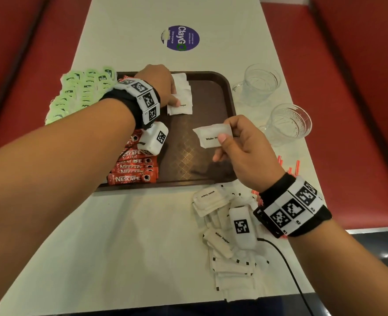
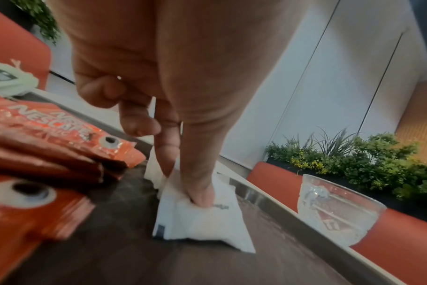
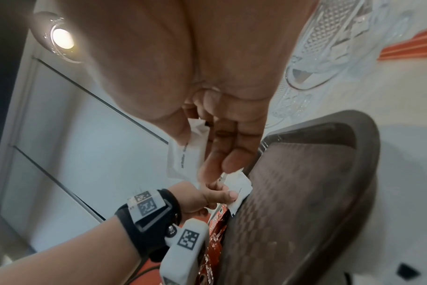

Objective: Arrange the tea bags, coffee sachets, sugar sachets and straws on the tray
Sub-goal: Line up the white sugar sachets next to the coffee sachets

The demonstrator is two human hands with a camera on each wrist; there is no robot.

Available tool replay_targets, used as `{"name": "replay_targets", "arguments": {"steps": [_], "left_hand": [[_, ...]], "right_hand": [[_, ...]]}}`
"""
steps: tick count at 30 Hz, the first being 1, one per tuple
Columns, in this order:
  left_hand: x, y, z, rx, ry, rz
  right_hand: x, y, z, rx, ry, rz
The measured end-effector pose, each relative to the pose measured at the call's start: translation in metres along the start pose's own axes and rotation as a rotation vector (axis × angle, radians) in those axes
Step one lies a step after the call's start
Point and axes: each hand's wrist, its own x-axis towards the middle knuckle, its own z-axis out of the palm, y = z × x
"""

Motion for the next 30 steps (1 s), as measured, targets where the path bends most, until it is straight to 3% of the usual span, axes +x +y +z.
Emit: {"name": "replay_targets", "arguments": {"steps": [3, 7, 12, 22, 25, 28, 30], "left_hand": [[0.011, 0.000, -0.001, 0.033, -0.001, -0.047], [0.019, 0.010, 0.001, 0.027, 0.040, 0.005], [0.020, 0.034, 0.013, 0.066, -0.009, 0.035], [0.015, 0.027, 0.010, 0.096, -0.027, 0.040], [-0.002, 0.028, -0.005, -0.023, 0.019, 0.134], [-0.033, 0.032, -0.024, -0.240, 0.109, 0.332], [-0.062, 0.034, -0.036, -0.399, 0.063, 0.407]], "right_hand": [[-0.002, 0.001, -0.001, -0.009, -0.001, 0.004], [-0.002, 0.000, -0.001, -0.005, -0.002, 0.021], [-0.002, -0.002, 0.003, -0.021, -0.013, 0.012], [0.002, -0.013, -0.003, -0.030, 0.008, -0.038], [0.003, -0.017, -0.003, -0.016, 0.019, -0.050], [0.005, -0.019, -0.004, 0.009, 0.027, -0.036], [0.006, -0.019, -0.004, 0.031, 0.027, -0.022]]}}
